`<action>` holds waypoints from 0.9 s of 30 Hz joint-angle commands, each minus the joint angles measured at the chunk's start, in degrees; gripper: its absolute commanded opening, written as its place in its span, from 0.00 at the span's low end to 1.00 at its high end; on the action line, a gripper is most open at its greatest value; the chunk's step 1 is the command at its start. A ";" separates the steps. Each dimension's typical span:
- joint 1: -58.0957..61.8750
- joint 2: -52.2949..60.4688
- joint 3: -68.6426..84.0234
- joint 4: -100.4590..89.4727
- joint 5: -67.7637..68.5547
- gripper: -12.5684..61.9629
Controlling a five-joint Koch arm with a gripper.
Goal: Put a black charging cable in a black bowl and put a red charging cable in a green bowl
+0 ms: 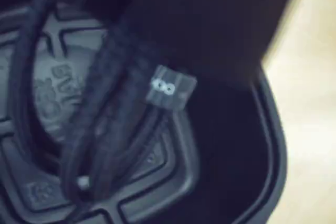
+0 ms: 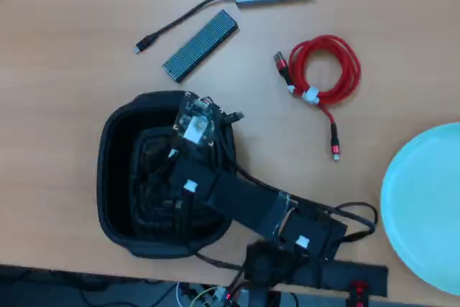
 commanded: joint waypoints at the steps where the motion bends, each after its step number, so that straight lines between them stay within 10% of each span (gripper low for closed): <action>1: -0.53 0.79 -3.34 -5.80 -0.70 0.09; 19: -3.52 -9.67 2.81 -6.33 -0.18 0.12; 27: -4.66 -10.55 7.56 -4.48 0.00 0.63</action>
